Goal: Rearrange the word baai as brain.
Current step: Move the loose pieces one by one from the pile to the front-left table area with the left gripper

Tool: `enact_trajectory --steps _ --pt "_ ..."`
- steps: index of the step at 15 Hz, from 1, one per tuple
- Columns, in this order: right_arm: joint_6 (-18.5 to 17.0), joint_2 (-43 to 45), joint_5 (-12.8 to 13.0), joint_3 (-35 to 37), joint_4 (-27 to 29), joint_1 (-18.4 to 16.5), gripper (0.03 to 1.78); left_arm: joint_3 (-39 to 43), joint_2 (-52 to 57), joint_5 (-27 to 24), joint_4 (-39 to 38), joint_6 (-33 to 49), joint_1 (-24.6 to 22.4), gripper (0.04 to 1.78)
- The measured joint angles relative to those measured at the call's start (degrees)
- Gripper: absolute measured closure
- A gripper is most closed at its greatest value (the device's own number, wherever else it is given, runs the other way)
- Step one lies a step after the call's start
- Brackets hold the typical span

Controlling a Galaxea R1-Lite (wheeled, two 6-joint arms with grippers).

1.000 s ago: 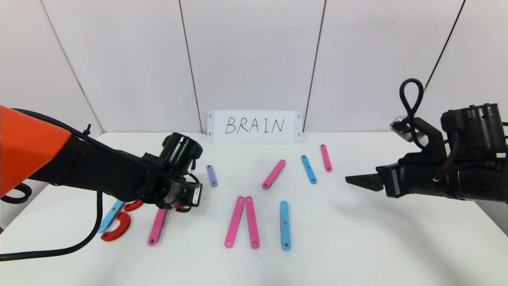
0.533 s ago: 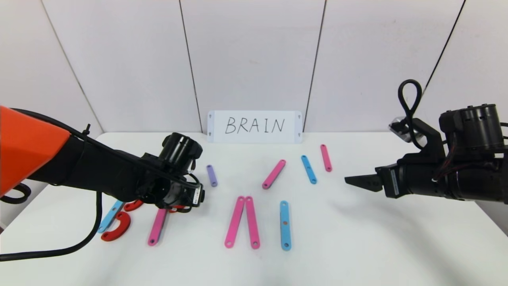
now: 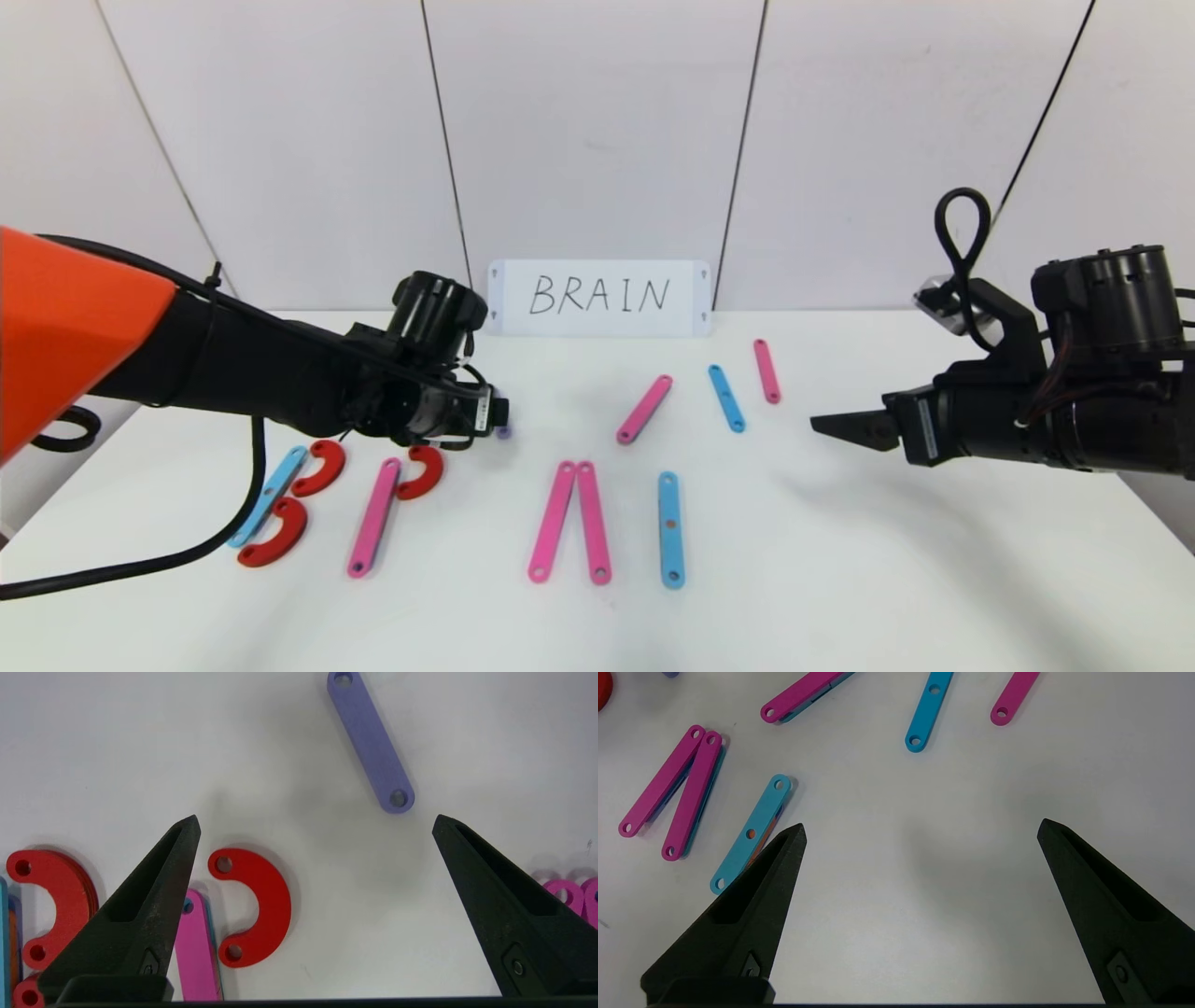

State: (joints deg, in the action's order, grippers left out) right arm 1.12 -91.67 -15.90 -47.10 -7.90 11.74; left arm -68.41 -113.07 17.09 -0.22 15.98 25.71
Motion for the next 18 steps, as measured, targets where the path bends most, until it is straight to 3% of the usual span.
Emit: enact_trajectory --steps 4,7,12,15,18 --pt "0.00 0.05 0.02 0.09 -0.01 0.02 0.07 -6.63 -5.60 0.55 0.35 6.53 0.80 0.08" --pt "0.00 0.17 0.00 0.33 -0.37 0.02 0.07 -11.24 -9.73 4.86 0.17 9.76 1.05 0.08" --pt "0.00 0.33 0.00 0.41 -0.45 0.02 0.07 -12.57 -12.65 5.62 0.43 11.22 1.10 0.09" --pt "-0.02 0.33 0.00 0.44 -0.48 0.00 0.07 -12.57 -13.07 5.62 0.63 11.13 1.30 0.29" --pt "0.00 0.33 0.02 0.44 -0.48 0.02 0.07 -12.40 -13.29 5.60 0.68 11.14 1.68 0.71"
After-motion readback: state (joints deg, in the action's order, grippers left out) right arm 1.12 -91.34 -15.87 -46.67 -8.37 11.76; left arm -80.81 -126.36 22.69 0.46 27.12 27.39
